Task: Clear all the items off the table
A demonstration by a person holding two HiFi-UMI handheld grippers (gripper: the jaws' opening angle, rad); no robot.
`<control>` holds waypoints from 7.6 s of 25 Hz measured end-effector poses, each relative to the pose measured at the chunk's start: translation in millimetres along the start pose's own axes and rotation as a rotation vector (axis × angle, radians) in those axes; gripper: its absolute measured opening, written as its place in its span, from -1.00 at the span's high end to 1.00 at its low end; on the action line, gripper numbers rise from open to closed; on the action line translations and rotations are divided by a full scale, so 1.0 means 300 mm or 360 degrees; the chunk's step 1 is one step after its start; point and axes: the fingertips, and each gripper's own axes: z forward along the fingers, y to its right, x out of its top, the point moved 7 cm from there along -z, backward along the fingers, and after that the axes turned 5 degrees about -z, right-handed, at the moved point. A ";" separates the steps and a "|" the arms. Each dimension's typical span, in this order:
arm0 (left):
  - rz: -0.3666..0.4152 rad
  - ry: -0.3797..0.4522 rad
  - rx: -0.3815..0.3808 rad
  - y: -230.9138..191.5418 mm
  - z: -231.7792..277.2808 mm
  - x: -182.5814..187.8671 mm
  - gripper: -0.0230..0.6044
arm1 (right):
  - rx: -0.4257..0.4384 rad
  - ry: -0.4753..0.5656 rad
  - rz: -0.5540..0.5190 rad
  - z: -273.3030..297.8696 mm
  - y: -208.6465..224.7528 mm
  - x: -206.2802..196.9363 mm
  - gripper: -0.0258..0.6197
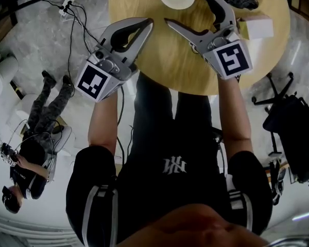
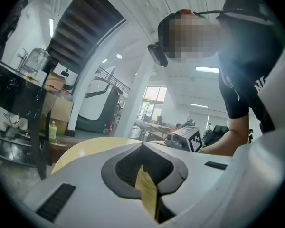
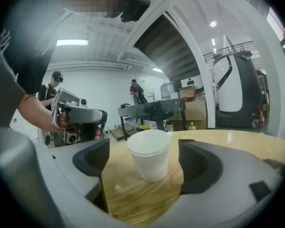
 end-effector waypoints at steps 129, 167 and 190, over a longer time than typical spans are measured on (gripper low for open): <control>0.0046 0.0272 -0.0073 0.613 -0.243 0.543 0.89 | -0.0210 0.0551 -0.0253 -1.076 -0.358 0.755 0.92; 0.0049 0.0150 -0.0205 0.809 -0.351 0.309 0.89 | -0.0286 0.0189 -0.0245 -1.128 -0.550 0.582 0.63; 0.0049 0.0017 0.0397 0.491 0.018 0.105 0.89 | 0.0145 -0.0133 -0.0180 -0.489 0.272 0.158 -0.15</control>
